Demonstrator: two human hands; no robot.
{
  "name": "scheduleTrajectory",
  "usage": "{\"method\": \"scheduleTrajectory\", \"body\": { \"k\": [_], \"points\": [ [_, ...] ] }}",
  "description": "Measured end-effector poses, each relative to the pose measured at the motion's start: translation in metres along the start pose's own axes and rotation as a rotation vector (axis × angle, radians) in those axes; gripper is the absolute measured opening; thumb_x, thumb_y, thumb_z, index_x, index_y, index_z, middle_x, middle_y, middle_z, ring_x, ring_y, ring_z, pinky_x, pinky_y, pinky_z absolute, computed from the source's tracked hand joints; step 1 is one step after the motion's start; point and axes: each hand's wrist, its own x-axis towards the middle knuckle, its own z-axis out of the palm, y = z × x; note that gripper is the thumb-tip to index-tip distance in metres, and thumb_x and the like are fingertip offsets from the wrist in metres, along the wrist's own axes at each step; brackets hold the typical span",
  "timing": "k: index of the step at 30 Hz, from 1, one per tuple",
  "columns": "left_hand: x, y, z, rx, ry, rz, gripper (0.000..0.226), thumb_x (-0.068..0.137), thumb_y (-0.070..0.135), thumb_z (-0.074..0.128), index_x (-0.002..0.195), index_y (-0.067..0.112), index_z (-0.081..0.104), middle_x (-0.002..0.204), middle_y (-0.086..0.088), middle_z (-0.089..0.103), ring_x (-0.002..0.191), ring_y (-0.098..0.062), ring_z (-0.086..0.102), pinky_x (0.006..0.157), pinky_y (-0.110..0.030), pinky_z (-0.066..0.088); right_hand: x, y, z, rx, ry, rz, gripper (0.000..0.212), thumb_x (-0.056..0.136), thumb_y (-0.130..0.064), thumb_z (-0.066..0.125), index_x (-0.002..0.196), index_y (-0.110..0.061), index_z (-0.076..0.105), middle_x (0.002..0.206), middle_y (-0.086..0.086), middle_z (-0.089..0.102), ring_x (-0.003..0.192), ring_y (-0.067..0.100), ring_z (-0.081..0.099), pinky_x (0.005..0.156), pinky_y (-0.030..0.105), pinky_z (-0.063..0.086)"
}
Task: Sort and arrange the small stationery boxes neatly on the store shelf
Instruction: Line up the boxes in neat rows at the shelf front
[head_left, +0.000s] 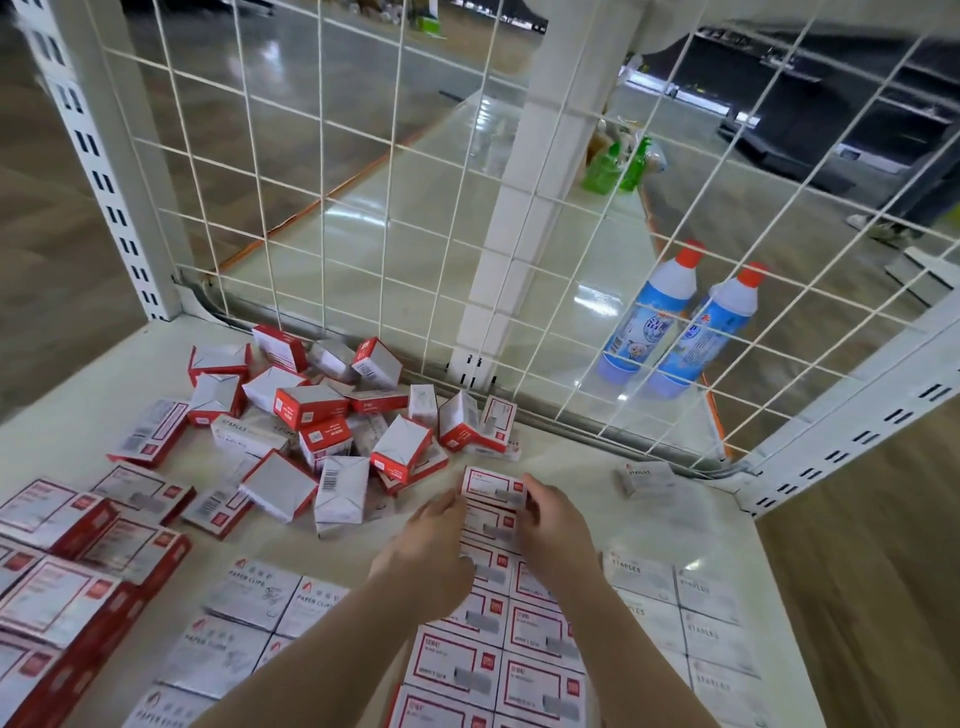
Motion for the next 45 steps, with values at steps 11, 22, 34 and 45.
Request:
{"method": "scheduleTrajectory", "body": {
  "k": [11,22,34,45],
  "points": [
    [0.005,-0.004,-0.001,-0.003,0.006,-0.017,0.051,0.087,0.010,0.053,0.135,0.024,0.039,0.127,0.006,0.048,0.117,-0.017,0.048,0.094,-0.032,0.050,-0.007,0.000,0.000,-0.043,0.020,-0.036,0.036,0.095,-0.017,0.042,0.130,-0.023,0.050,0.119,-0.005,0.055,0.093,0.004,0.047,0.068,0.005,0.035],
    [0.002,-0.003,-0.008,0.037,-0.081,0.012,0.062,0.091,0.015,0.051,0.146,0.022,0.022,0.138,0.004,0.040,0.126,-0.018,0.042,0.098,-0.027,0.046,-0.008,0.001,-0.002,-0.052,0.008,-0.005,0.029,0.094,-0.021,0.046,0.121,-0.022,0.057,0.111,-0.005,0.058,0.087,0.004,0.047,0.068,0.013,0.035],
    [0.009,-0.009,-0.005,0.005,-0.090,-0.016,0.053,0.090,0.015,0.055,0.137,0.025,0.035,0.124,0.005,0.051,0.113,-0.016,0.052,0.087,-0.026,0.053,-0.009,0.000,-0.002,-0.048,0.016,0.041,0.033,0.094,-0.022,0.046,0.126,-0.024,0.053,0.115,-0.005,0.058,0.092,0.006,0.053,0.082,0.021,0.047],
    [0.001,-0.005,-0.012,0.549,-0.062,0.150,0.061,0.099,0.037,0.033,0.150,0.022,0.001,0.157,0.005,-0.009,0.144,-0.017,-0.007,0.116,-0.038,0.001,0.002,0.004,-0.003,0.022,0.194,0.036,0.028,0.093,-0.025,0.049,0.118,-0.017,0.058,0.110,-0.002,0.059,0.095,0.008,0.050,0.078,0.018,0.034]
  ]
}}
